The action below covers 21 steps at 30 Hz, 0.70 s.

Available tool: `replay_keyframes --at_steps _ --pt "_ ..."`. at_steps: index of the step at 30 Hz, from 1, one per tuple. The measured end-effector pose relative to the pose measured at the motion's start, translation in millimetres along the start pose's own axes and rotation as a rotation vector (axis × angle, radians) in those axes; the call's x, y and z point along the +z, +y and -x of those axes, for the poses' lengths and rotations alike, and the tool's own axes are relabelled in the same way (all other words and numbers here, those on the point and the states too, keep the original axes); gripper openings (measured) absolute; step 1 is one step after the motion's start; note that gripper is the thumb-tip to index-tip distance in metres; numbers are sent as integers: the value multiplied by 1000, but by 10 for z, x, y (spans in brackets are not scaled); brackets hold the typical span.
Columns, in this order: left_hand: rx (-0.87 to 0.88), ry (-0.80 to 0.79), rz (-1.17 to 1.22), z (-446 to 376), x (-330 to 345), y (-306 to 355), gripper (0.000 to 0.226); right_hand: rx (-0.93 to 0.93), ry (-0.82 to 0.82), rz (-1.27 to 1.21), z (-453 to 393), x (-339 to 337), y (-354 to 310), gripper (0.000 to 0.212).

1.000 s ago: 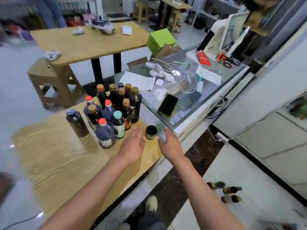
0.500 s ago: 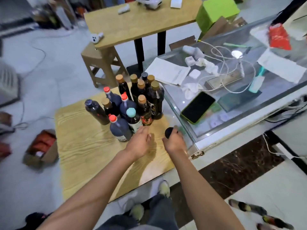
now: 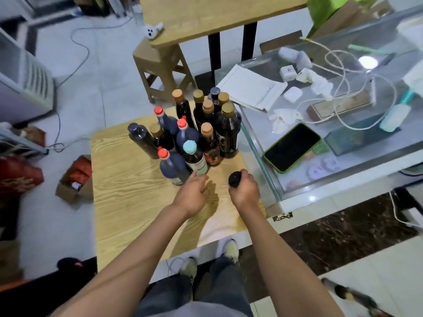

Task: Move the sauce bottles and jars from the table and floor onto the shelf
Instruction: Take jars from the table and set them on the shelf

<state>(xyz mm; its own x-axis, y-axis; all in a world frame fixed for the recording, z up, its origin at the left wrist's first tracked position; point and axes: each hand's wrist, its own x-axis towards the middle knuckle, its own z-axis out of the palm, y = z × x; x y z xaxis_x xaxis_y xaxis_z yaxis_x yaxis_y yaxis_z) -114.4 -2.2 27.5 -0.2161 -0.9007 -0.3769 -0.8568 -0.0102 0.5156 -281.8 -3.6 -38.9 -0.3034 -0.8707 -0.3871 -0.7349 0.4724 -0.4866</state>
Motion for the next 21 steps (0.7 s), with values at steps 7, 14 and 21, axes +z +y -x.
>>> replay_keyframes --at_steps 7,14,21 --pt "55 -29 6 221 -119 -16 47 11 0 -707 539 -256 -155 64" --pt "170 -63 447 566 -384 176 57 57 178 -1039 1335 -800 -251 53" --pt "463 -382 717 1200 -281 975 53 91 563 -1193 2365 -1389 98 63"
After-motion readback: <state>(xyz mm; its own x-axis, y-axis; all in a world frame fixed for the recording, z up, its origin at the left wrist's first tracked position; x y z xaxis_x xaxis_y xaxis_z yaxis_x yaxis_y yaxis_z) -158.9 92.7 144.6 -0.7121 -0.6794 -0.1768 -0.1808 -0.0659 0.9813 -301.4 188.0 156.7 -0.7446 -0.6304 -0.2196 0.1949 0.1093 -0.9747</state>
